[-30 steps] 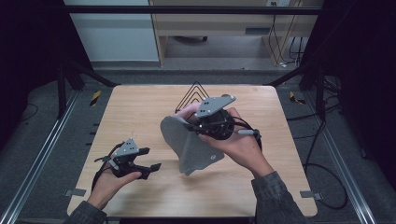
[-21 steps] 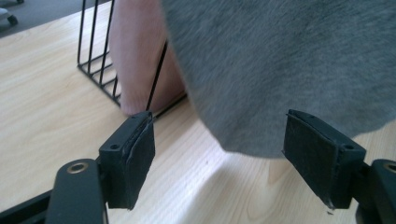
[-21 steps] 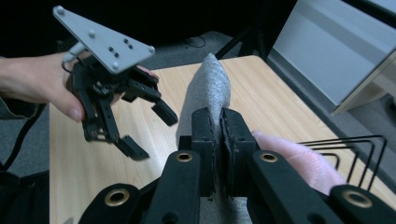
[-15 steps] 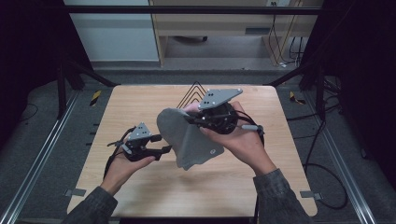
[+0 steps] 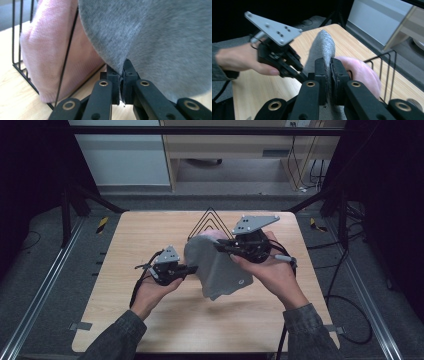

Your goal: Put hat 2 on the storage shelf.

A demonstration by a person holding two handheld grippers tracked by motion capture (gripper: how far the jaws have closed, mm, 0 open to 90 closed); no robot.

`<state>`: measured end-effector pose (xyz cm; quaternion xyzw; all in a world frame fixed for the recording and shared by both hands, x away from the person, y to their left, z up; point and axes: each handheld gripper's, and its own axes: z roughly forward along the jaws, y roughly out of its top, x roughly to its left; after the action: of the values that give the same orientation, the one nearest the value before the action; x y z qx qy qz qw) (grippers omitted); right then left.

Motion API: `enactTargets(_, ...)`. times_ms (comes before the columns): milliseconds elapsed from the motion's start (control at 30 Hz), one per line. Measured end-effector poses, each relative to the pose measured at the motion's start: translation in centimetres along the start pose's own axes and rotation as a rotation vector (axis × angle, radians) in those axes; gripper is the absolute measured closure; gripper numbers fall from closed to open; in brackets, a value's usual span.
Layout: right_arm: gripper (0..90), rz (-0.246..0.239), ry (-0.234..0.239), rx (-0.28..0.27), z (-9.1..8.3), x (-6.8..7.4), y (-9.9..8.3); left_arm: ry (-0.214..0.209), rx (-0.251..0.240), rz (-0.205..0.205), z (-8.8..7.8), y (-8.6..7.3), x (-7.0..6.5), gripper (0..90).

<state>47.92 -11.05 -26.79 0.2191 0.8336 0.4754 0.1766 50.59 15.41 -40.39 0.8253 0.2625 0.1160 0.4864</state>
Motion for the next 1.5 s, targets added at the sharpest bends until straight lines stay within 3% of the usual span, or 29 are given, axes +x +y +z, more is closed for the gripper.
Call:
enactTargets(167,85.1,0.024,-0.03,0.008,-0.7,-0.9,-0.8,0.002,0.032,0.013,-2.1,0.7,-0.6,87.2)
enactTargets(400,85.2,0.072,-0.065,-0.018,-1.4,-1.8,-1.2,0.036,0.038,0.059,-5.8,3.9,-1.0,87.3)
enactTargets(500,85.2,0.08,-0.075,-0.041,-1.9,-1.9,-0.6,0.046,0.03,0.059,-6.8,5.0,-0.8,87.3)
enactTargets(733,85.1,0.082,-0.088,-0.077,-3.0,-2.4,2.2,0.098,0.037,0.104,-8.8,8.7,-0.5,87.4)
enactTargets(833,85.1,0.094,-0.094,-0.098,-3.5,-3.2,3.7,0.115,0.041,0.124,-9.3,10.5,-0.4,87.4)
enactTargets(1000,85.1,0.111,-0.103,-0.099,-3.9,-4.5,4.9,0.118,0.039,0.144,-9.5,12.1,0.0,87.3)
enactTargets(1267,85.1,0.107,-0.124,-0.123,-4.4,-5.9,6.0,0.125,0.008,0.169,-10.0,14.1,0.6,87.1)
enactTargets(1500,85.1,0.126,-0.153,-0.172,-4.1,-7.6,7.3,0.145,-0.021,0.161,-9.7,15.5,1.4,87.2)
